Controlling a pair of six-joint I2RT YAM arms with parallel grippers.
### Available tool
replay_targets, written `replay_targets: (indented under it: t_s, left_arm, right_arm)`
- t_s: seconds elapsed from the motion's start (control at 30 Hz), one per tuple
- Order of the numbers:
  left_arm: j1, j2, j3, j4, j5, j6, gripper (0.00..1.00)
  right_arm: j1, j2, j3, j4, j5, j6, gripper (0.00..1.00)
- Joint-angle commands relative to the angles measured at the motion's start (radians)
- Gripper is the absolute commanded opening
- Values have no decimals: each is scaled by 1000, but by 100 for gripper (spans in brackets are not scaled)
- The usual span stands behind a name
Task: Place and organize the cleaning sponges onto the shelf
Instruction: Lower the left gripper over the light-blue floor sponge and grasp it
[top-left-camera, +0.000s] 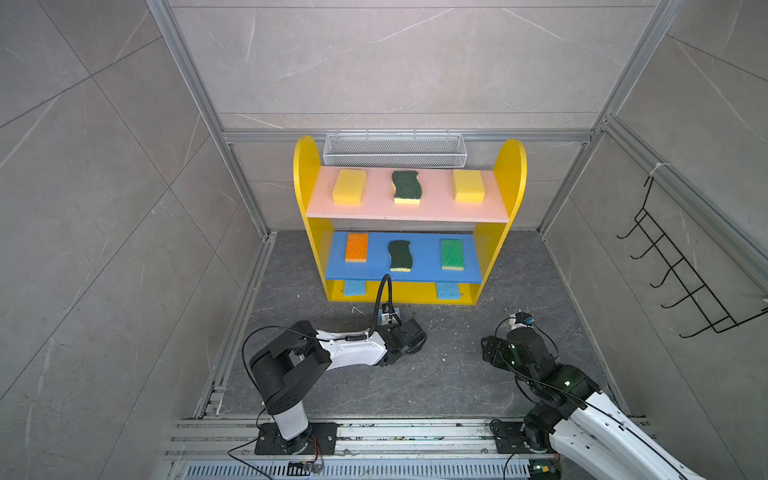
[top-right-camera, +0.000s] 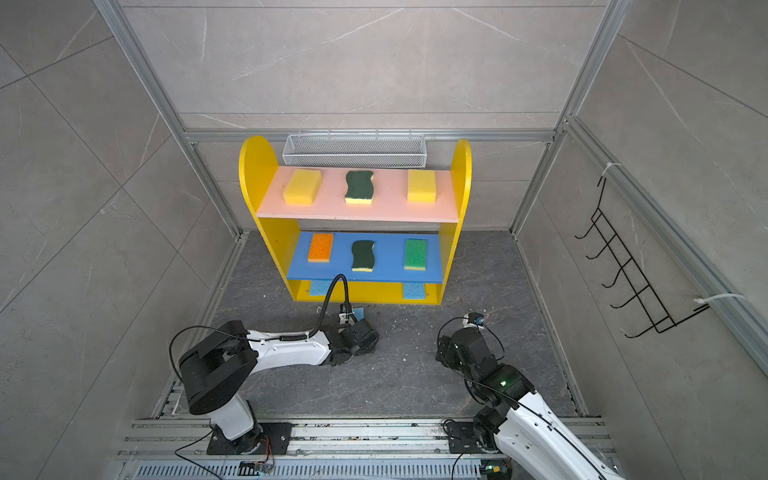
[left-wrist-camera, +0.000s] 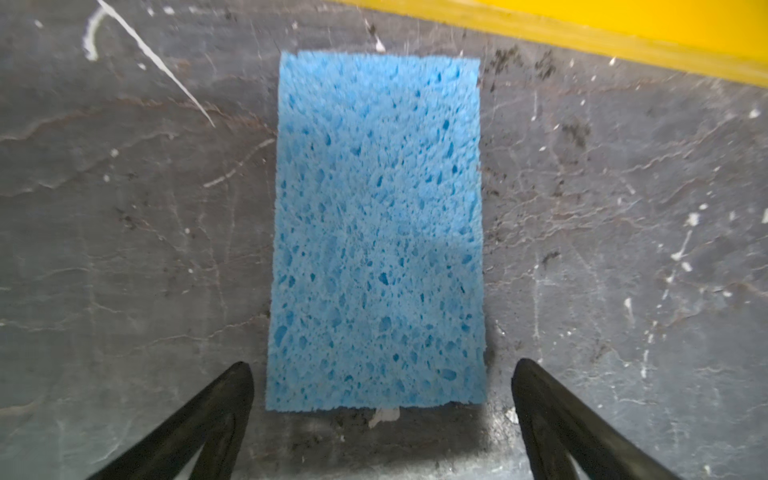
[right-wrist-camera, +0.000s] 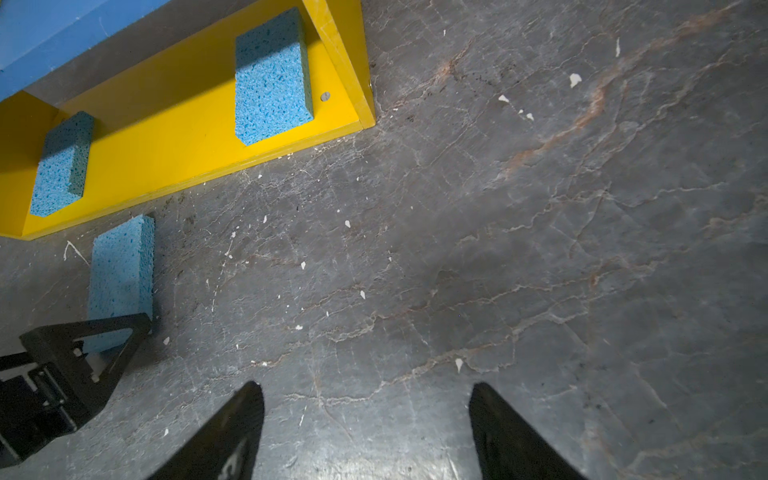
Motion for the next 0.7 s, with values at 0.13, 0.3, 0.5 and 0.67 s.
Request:
replay_targets:
  t_s: [0.13, 0.3, 0.5, 0.67]
  left_arm:
    - [7, 40, 26, -8, 11, 3, 100]
    - [14, 41, 18, -1, 45, -4, 100]
    - [18, 37, -5, 14, 54, -17, 98]
    - [19, 35, -19, 28, 62, -9, 90]
  right_arm:
    - [3, 37, 35, -16, 15, -10, 79]
    - [3, 25, 29, -17, 15, -6, 79]
    - [3, 23, 26, -19, 16, -3, 79]
    - [3, 27, 25, -13, 12, 0, 79]
